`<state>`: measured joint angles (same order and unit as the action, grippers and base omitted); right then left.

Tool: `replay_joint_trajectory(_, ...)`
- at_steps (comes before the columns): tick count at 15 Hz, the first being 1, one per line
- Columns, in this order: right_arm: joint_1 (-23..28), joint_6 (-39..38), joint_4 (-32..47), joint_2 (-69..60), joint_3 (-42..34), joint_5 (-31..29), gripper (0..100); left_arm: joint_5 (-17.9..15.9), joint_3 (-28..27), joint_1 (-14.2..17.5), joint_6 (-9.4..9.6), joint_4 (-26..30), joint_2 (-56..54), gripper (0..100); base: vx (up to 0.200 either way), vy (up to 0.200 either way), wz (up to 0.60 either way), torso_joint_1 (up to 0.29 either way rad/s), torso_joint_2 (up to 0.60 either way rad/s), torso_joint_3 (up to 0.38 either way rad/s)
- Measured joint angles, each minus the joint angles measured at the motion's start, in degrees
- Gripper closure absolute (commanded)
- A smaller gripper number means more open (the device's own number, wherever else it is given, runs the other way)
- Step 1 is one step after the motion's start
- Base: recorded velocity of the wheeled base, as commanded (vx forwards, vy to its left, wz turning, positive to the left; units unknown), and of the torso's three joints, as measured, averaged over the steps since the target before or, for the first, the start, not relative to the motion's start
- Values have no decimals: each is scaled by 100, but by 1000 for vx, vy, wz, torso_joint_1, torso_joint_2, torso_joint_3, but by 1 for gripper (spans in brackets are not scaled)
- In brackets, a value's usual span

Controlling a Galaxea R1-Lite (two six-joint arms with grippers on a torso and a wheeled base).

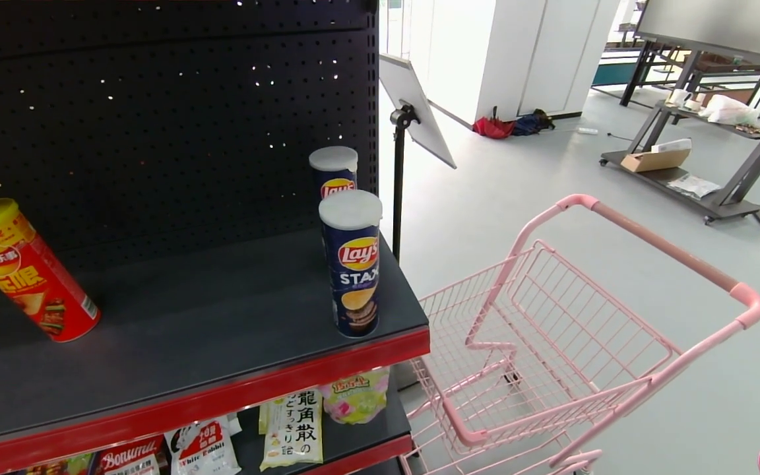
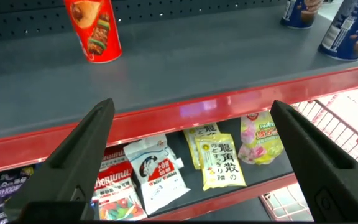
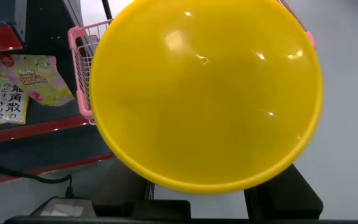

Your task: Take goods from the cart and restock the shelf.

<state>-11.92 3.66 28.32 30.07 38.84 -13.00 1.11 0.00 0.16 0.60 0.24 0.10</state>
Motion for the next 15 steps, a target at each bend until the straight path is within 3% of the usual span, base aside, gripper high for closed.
replay_joint_trajectory(8,0,124,-249,43,0,24,100,0,0,0,2,2,0,0,0,0,0,119,-266,-144)
replay_joint_trajectory(15,18,146,-251,-1,-72,-2,100,1,0,-2,2,5,0,0,0,0,600,6,2,-1)
